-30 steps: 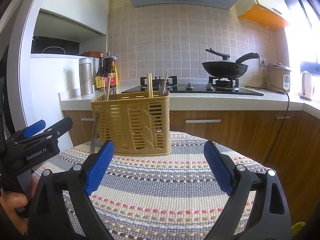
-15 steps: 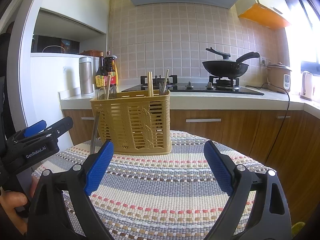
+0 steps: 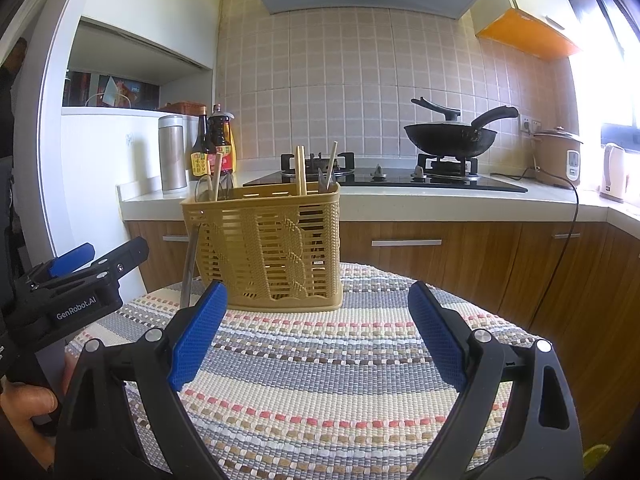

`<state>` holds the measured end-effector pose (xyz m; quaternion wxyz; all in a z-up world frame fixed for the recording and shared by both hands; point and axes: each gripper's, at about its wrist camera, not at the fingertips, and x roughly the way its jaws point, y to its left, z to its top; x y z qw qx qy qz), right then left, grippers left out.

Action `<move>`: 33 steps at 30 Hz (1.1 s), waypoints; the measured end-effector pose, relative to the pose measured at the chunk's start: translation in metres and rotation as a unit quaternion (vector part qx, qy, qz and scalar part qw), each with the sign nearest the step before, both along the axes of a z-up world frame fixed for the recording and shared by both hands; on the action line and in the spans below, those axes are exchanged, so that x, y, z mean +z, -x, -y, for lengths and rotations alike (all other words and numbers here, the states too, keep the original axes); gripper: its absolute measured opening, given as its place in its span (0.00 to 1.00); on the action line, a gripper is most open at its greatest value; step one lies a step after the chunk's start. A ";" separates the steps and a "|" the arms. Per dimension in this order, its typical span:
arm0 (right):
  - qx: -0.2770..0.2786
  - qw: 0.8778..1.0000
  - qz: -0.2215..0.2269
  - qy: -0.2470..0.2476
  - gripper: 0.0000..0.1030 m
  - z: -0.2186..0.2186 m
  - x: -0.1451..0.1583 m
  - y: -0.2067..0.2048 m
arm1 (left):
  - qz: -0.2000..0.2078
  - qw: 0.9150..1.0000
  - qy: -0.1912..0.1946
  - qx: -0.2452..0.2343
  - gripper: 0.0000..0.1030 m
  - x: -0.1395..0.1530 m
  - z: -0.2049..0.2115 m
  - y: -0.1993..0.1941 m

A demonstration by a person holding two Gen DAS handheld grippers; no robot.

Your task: Organize utensils

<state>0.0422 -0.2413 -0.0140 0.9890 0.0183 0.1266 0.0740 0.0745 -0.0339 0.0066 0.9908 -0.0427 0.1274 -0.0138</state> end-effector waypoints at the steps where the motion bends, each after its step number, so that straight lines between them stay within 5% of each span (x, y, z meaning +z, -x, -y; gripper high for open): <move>1: -0.001 1.000 0.000 0.000 0.86 0.000 0.000 0.000 | 0.000 1.000 0.000 0.000 0.93 0.000 0.000 0.000; 33: -0.017 1.000 0.011 -0.004 0.91 0.001 -0.001 0.004 | 0.006 1.000 -0.019 0.009 0.93 -0.005 0.007 -0.002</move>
